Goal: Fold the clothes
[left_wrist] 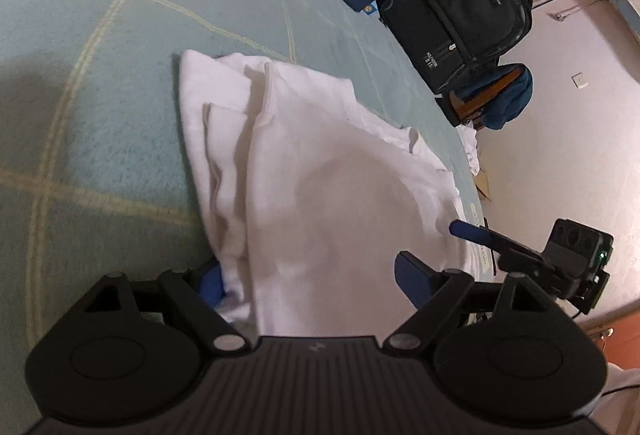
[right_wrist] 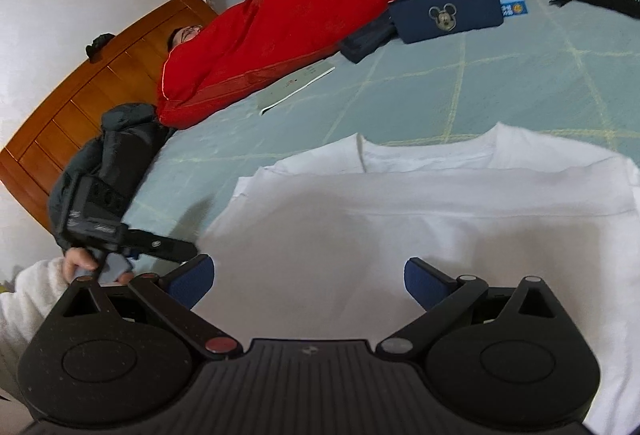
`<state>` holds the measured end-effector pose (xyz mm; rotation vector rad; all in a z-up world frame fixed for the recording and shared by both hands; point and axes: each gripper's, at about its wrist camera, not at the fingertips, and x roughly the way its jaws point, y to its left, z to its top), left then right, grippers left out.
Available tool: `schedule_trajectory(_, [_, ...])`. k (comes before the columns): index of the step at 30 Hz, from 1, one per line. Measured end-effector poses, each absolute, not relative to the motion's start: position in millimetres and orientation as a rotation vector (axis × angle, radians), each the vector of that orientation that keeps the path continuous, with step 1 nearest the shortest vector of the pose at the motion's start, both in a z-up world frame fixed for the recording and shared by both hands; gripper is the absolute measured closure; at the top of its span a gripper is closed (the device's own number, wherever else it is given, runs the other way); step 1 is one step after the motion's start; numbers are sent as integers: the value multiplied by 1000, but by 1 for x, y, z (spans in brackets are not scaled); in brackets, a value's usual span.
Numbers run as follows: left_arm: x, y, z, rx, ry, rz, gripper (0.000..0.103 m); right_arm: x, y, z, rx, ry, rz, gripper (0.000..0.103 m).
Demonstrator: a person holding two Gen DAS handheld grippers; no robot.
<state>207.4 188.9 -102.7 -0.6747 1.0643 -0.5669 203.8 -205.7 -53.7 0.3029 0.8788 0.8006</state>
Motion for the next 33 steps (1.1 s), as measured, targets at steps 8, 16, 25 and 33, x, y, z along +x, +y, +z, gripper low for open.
schedule_trajectory(8, [225,188,-111,-687,1013,-633,21,205,-196,-49,321,887,809,0])
schedule_trajectory(16, [221,192,-116,-654,1044,-644,48,210,-198,-50,357,899,827,0])
schedule_trajectory(25, [220,178,-99,-508,1067,-468,88,227,-184,-55,487,955,719,0])
schedule_trajectory(33, [219,175,-94,-476,1081,-431,88,248,-144,-71,476,982,647,0])
